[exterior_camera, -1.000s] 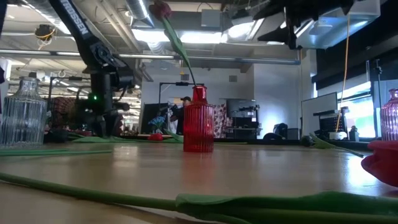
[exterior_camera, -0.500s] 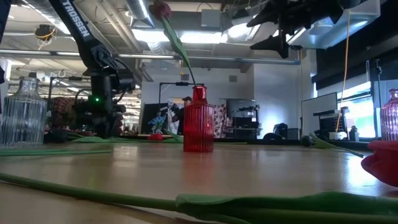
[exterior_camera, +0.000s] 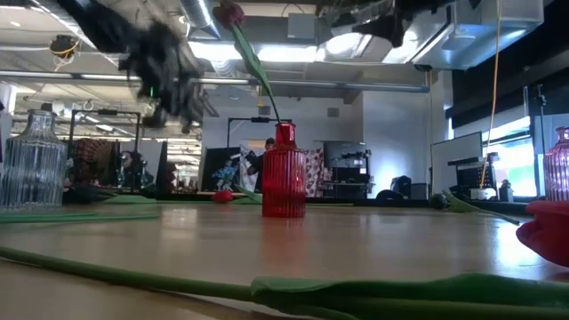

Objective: Sort flowers into vase by color
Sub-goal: Put the top dark red tulip into the red vase

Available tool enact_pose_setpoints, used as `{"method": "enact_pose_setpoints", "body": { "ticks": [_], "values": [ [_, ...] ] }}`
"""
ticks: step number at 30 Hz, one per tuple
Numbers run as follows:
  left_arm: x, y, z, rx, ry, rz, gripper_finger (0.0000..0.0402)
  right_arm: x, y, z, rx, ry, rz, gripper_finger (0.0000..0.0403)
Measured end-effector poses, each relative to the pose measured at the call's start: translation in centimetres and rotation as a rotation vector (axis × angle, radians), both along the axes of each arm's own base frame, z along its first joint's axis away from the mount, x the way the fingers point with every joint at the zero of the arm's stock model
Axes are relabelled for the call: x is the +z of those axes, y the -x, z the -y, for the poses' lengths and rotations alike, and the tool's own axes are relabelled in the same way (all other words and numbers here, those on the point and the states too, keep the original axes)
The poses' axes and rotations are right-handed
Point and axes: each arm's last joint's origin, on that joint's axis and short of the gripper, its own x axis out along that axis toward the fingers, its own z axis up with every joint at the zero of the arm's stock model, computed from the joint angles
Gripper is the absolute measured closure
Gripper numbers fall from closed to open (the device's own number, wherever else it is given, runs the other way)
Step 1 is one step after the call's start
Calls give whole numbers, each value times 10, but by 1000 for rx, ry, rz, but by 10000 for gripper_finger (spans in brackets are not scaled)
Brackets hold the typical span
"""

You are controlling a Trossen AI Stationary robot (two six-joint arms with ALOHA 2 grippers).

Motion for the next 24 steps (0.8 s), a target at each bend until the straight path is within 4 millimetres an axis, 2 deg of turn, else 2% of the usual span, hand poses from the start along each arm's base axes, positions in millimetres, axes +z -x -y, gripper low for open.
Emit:
{"method": "enact_pose_setpoints", "body": {
  "ticks": [5,9,13,16,20,24],
  "values": [
    [74,-13,59,-311,-536,-115,399,25,5,0,-65,91,51,95],
    [106,-25,105,-549,-824,-218,400,36,7,-2,-65,114,78,95],
    [120,-48,139,-731,-972,-283,400,38,4,-9,-55,121,89,95],
    [128,-66,156,-839,-1016,-374,400,40,0,-16,-55,144,101,95],
    [128,-90,164,-936,-1047,-477,401,43,-4,-29,-48,180,127,95],
    [120,-105,158,-1043,-1083,-487,401,43,-9,-43,-47,200,121,95]
  ]
}}
